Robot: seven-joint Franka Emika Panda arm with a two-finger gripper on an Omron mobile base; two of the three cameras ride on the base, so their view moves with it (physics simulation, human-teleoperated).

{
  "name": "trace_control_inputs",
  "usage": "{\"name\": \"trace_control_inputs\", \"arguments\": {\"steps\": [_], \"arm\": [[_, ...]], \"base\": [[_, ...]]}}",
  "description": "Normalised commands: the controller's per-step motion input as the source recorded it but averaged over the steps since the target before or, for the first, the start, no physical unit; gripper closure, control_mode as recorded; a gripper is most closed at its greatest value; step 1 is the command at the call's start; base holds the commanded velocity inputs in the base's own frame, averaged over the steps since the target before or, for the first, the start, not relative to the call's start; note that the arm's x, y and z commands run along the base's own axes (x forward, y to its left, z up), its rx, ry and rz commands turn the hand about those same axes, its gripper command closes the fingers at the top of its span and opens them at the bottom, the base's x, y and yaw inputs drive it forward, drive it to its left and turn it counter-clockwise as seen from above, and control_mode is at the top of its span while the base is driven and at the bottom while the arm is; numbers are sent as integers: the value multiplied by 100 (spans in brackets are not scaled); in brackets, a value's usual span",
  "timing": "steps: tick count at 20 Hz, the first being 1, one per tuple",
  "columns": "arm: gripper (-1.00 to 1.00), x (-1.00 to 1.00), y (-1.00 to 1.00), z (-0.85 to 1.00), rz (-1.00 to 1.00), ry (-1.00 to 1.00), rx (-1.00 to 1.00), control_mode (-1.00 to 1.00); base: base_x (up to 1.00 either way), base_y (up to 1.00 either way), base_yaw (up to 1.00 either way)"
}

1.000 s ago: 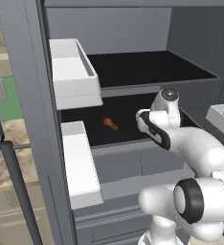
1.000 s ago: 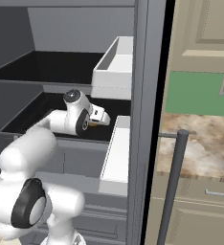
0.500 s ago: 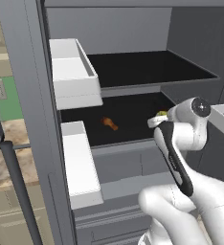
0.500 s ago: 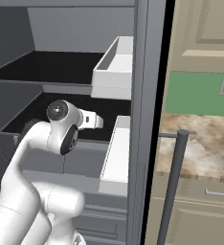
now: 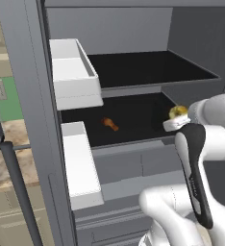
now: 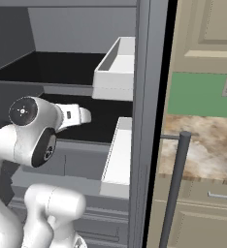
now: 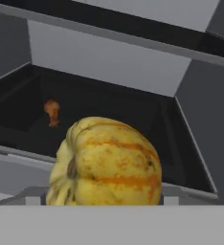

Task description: Open the fridge, remove the banana, squash, and chicken drumstick, and place them on any counter.

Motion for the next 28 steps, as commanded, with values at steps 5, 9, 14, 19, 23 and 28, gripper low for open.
{"name": "trace_control_inputs", "arguments": {"steps": [5,9,14,19,23,28], "arm": [[100,-99,16,99,0,10,-6,-100],[100,-58,3,38,0,21,-1,-100],[100,-3,0,0,0,0,0,-100],[100,0,0,0,0,0,0,-100],[100,0,0,0,0,0,0,-100],[100,0,0,0,0,0,0,100]], "base": [[0,0,0],[0,0,0],[0,0,0],[0,0,0],[0,0,0],[-11,0,0]]}}
